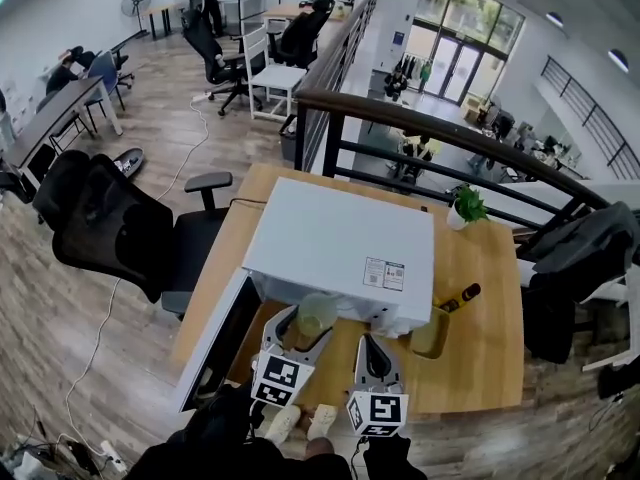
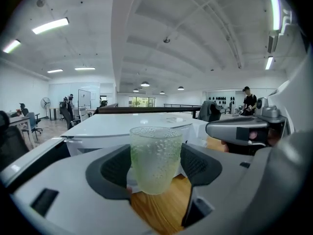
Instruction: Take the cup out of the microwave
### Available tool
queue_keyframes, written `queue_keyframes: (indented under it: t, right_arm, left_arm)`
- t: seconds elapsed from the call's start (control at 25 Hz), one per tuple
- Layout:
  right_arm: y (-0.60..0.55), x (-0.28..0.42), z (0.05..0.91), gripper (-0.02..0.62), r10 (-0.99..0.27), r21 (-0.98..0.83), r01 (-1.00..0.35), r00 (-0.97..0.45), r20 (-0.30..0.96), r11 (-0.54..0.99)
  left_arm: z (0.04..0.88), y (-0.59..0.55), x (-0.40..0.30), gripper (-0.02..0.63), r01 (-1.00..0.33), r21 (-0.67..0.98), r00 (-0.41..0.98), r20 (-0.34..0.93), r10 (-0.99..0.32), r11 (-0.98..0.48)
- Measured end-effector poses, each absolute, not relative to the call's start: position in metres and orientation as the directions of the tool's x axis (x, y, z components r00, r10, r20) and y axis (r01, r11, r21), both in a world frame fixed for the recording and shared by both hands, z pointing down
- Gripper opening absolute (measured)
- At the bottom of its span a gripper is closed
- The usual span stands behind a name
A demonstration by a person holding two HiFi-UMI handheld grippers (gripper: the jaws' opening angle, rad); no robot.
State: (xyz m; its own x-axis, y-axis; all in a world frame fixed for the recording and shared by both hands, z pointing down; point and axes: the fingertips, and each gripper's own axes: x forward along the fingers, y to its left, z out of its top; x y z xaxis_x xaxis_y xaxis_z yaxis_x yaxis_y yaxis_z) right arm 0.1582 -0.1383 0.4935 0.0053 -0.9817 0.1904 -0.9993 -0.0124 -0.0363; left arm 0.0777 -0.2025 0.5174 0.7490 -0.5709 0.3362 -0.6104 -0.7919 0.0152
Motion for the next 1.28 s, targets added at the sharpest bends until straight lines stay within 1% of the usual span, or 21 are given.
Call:
queue_keyframes:
  t: [0.24,0.6,0.92,1.28]
  right_arm:
    - [-0.116,0.162,0.472,0.015,-0.984,-0.008,-0.996,0.082,0.157,-0.084]
    - [-0.073,0.170,0.449,0.015,-0.969,0.025,-0.976,0.216,0.120,-0.215]
    - [-0.026,0.176,0.442,0.015,-0.939,0.039,-0.944,0.331,0.092,-0.328]
    - [0.020,0.181,0.442,0.015,-0.900,0.041,-0.905,0.425,0.091,-0.423]
  left_arm:
    - [0.489,-0.184,0.079,0.315,-0.556,-0.012,0.792,0.295,-0.534,-0.831]
    - [0.454,-0.143,0.084,0.316,-0.446,-0.033,0.865,0.239,-0.441,-0.894]
    - [0.441,-0.103,0.093,0.316,-0.341,-0.048,0.916,0.206,-0.343,-0.939]
    - [0.440,-0.072,0.100,0.316,-0.269,-0.032,0.942,0.196,-0.270,-0.962]
